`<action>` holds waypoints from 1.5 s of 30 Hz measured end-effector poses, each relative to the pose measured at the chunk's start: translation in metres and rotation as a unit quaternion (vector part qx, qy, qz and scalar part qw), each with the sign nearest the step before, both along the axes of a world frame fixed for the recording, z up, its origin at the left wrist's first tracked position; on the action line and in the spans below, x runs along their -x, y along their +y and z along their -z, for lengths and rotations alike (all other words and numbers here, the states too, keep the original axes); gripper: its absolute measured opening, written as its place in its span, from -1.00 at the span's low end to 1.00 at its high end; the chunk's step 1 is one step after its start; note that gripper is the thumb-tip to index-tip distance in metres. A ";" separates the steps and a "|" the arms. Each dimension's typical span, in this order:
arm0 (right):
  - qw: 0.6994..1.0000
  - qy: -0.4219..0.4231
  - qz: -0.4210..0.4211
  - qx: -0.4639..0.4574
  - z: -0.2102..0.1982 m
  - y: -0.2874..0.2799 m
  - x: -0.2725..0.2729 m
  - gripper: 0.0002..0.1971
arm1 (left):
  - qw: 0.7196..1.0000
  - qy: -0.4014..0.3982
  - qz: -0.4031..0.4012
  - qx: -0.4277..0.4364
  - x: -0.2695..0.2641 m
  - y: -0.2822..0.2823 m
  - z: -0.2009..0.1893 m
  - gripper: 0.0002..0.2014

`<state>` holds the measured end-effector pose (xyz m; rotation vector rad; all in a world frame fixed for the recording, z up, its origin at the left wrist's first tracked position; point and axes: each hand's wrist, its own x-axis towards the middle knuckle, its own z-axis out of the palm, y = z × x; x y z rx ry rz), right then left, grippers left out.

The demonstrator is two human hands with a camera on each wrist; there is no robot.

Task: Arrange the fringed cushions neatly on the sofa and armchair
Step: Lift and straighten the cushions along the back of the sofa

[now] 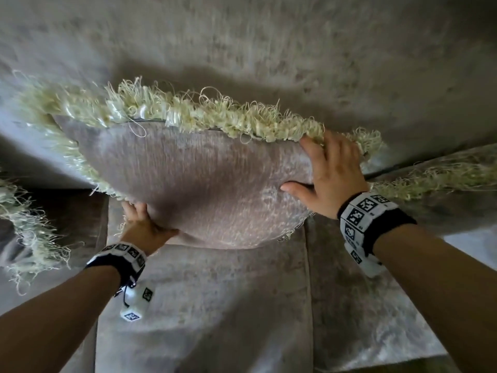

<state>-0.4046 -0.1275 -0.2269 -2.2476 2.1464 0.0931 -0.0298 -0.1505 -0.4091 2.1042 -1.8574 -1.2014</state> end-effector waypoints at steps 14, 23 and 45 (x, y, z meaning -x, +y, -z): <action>0.996 -0.027 0.039 0.071 -0.026 0.028 -0.013 -0.34 | 0.976 0.025 0.133 0.168 -0.024 0.032 -0.074 -0.13; 0.981 -0.122 0.093 0.119 -0.059 0.059 -0.001 -0.46 | 0.932 -0.079 0.232 0.268 -0.043 0.011 -0.212 0.05; 0.980 -0.139 0.104 0.092 0.022 0.072 -0.001 -0.04 | 0.867 -0.263 0.277 0.321 -0.032 -0.035 -0.194 0.05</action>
